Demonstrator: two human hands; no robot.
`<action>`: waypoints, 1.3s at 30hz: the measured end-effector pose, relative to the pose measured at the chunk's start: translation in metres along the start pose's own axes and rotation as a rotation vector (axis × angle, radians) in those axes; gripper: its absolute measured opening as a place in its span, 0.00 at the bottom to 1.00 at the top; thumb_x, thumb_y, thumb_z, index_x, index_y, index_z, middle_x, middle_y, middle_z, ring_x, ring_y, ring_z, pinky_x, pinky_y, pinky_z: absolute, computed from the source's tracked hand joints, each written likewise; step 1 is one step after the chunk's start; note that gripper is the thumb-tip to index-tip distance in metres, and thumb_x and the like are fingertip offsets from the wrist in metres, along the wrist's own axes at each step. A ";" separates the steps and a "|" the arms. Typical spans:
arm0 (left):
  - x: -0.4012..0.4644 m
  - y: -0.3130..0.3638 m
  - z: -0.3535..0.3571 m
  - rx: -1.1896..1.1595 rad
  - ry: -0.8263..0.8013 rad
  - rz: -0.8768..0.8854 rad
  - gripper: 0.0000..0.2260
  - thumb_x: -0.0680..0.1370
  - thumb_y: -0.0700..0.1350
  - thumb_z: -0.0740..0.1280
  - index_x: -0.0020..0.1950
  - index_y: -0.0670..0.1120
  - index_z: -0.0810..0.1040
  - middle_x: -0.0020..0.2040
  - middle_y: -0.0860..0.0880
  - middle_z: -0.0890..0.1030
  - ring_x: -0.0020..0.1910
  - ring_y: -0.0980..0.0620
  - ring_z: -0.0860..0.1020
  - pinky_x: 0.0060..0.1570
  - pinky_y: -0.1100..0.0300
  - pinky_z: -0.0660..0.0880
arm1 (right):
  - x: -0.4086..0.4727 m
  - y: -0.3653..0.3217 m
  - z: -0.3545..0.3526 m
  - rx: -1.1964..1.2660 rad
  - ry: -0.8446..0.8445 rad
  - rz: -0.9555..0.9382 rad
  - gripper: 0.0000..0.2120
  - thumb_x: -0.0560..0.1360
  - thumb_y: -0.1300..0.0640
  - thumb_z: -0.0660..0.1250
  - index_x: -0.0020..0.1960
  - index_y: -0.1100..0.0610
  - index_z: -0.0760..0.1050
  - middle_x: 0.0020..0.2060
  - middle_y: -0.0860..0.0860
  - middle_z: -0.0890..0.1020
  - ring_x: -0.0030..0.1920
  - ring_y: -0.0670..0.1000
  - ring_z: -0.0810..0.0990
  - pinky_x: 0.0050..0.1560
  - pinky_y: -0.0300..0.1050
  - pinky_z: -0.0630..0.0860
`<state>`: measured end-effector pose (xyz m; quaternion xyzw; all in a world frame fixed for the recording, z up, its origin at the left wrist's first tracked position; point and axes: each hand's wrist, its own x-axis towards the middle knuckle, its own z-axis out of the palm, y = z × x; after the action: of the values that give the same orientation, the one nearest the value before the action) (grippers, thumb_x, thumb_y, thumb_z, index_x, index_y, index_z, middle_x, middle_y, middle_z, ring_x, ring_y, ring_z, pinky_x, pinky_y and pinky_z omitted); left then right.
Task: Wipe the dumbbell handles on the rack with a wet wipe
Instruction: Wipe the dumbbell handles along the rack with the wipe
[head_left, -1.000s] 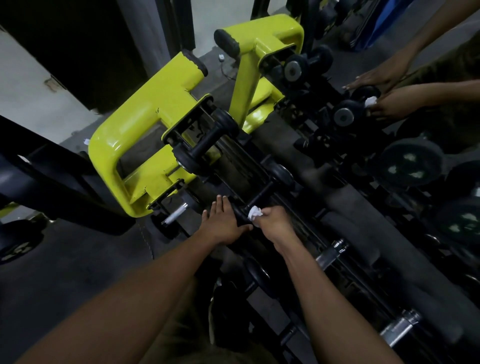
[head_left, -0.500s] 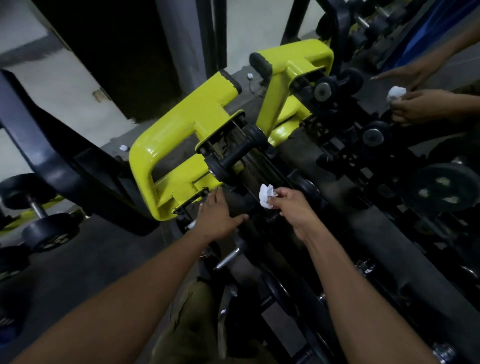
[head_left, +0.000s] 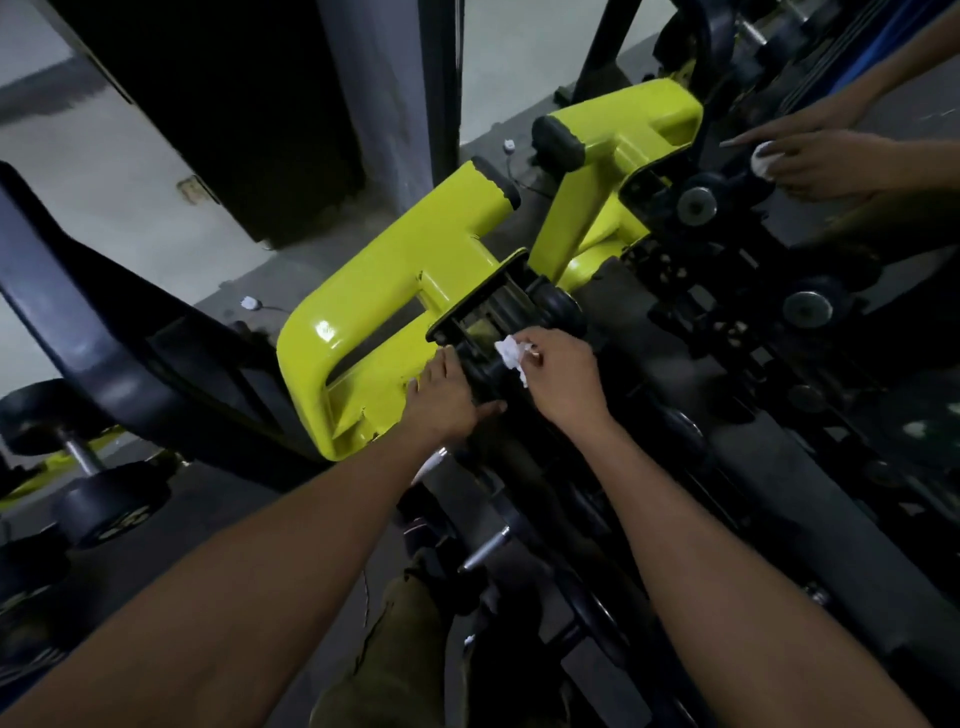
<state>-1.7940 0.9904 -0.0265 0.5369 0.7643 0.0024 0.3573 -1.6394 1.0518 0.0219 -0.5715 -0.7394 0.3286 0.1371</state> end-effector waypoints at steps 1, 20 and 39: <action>0.004 0.000 -0.001 -0.002 -0.034 0.002 0.53 0.75 0.68 0.67 0.82 0.39 0.40 0.83 0.41 0.45 0.82 0.43 0.50 0.77 0.39 0.53 | 0.006 -0.002 0.008 -0.105 -0.031 -0.055 0.11 0.77 0.50 0.60 0.47 0.47 0.81 0.42 0.49 0.82 0.41 0.53 0.82 0.45 0.48 0.80; 0.014 -0.005 -0.005 0.046 -0.142 0.073 0.50 0.79 0.67 0.61 0.80 0.35 0.37 0.83 0.38 0.43 0.82 0.42 0.45 0.79 0.42 0.47 | 0.034 -0.024 0.035 -0.657 -0.295 -0.218 0.08 0.79 0.57 0.63 0.57 0.54 0.77 0.53 0.52 0.71 0.48 0.56 0.79 0.38 0.49 0.75; 0.015 -0.003 -0.011 0.063 -0.168 0.033 0.51 0.77 0.70 0.61 0.81 0.38 0.36 0.83 0.41 0.40 0.82 0.45 0.44 0.79 0.42 0.46 | 0.005 -0.012 0.039 -0.231 0.201 0.225 0.24 0.76 0.68 0.58 0.72 0.56 0.68 0.63 0.53 0.68 0.52 0.53 0.76 0.50 0.45 0.75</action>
<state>-1.8049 1.0062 -0.0275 0.5586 0.7224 -0.0611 0.4029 -1.6726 1.0417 -0.0003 -0.6924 -0.6861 0.1961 0.1063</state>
